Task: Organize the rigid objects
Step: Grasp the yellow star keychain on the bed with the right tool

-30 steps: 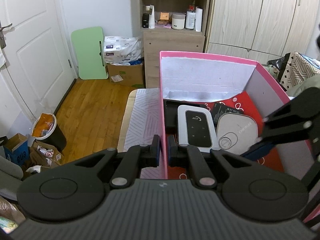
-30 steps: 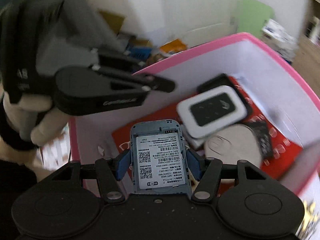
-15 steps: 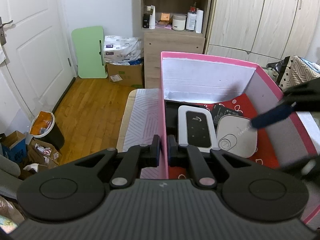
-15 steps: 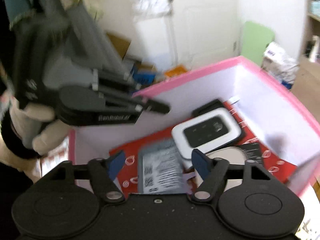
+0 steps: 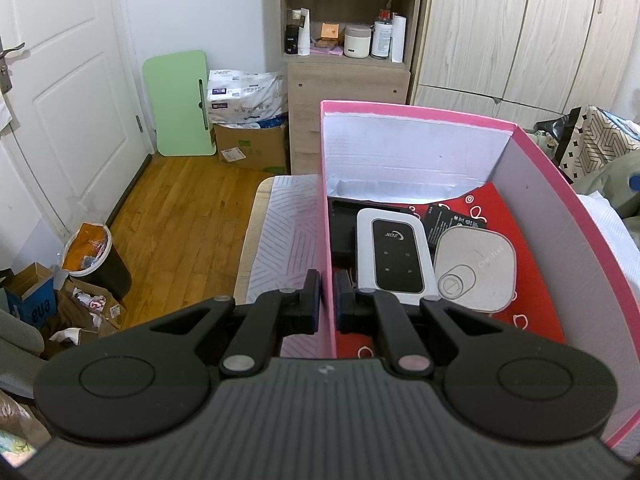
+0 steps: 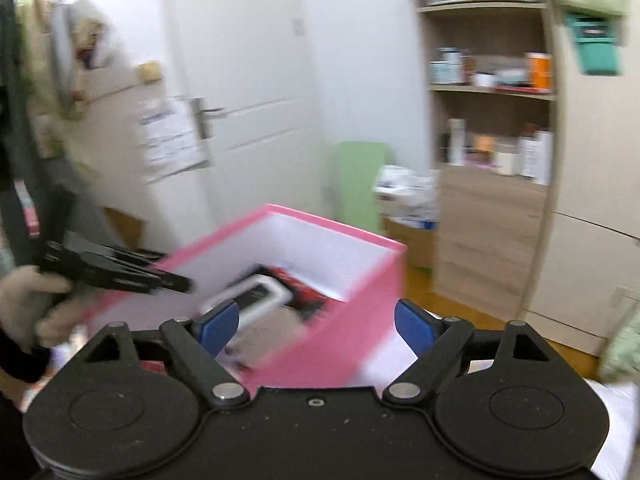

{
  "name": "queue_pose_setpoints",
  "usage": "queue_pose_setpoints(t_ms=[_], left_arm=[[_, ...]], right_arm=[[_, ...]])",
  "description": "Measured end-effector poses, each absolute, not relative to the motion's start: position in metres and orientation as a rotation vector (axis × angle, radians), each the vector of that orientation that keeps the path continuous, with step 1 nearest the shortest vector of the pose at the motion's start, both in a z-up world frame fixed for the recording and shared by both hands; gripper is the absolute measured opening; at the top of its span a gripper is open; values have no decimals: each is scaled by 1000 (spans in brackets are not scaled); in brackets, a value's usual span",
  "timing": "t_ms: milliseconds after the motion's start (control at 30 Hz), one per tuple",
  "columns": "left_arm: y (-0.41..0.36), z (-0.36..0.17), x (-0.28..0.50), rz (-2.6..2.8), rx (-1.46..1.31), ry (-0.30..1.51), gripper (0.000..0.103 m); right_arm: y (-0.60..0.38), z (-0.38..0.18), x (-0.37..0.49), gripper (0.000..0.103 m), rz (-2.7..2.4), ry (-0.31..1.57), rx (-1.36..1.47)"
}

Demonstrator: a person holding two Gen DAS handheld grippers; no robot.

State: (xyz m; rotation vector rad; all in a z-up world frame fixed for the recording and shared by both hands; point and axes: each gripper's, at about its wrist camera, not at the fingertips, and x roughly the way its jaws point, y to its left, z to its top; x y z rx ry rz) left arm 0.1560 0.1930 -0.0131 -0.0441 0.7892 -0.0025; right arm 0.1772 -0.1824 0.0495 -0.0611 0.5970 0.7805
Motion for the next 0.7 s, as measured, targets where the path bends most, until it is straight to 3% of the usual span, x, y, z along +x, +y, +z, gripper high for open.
queue_pose_setpoints(t_ms=[333,400,467,700], left_arm=[[194,-14,154,-6,-40,786,7],[194,-14,154,-6,-42,786,7],[194,-14,154,-6,-44,785,7],[193,-13,155,-5,-48,782,7]], right_arm=[[-236,4,186,88,432,625,36],[-237,-3,192,84,443,645,39],[-234,-10,200,72,452,674,26],[-224,-32,236,65,484,769,139]])
